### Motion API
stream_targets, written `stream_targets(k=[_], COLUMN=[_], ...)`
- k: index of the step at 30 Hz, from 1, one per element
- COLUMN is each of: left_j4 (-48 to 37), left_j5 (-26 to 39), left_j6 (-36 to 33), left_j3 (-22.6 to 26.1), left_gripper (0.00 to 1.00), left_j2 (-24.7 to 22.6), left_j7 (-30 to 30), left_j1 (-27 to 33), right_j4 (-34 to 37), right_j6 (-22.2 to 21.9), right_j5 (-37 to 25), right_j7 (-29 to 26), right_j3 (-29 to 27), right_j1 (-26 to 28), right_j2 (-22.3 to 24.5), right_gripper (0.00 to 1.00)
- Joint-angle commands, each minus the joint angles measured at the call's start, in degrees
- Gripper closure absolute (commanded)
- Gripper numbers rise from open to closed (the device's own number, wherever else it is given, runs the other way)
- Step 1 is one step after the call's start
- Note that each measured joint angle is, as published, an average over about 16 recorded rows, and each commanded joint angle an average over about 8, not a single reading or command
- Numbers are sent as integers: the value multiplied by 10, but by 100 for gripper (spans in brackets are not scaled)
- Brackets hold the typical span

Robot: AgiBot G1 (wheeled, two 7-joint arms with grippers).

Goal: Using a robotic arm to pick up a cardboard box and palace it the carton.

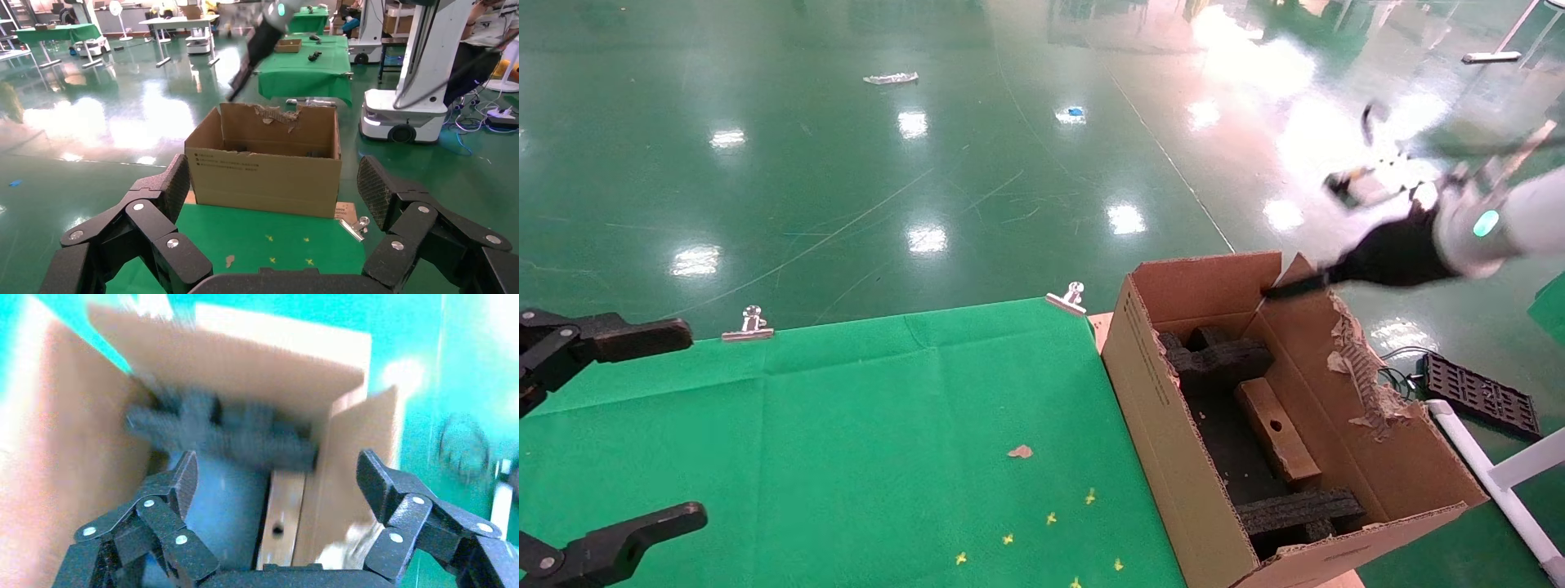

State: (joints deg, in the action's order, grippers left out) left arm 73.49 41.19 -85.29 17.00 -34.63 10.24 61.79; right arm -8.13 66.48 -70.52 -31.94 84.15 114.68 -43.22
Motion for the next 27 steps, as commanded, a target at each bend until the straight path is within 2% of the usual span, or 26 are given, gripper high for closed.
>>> stream_targets(k=[1, 6, 14, 27], left_j4=[0, 0, 0, -1], left_j5=[0, 0, 0, 0], left_j6=[0, 0, 0, 0], left_j3=[0, 0, 0, 1], left_gripper=[0, 0, 0, 0], left_j2=[0, 0, 0, 0], left_j7=[0, 0, 0, -1], left_j1=[0, 0, 0, 0], right_j4=[-14, -71, -135, -242], right_j6=[10, 22, 26, 58], right_j5=[9, 29, 52, 100], right_j7=[22, 52, 51, 82], right_j3=[-8, -25, -46, -171], right_j1=[32, 74, 80, -37], right_j2=[12, 44, 72, 77], right_gripper=[0, 0, 0, 0])
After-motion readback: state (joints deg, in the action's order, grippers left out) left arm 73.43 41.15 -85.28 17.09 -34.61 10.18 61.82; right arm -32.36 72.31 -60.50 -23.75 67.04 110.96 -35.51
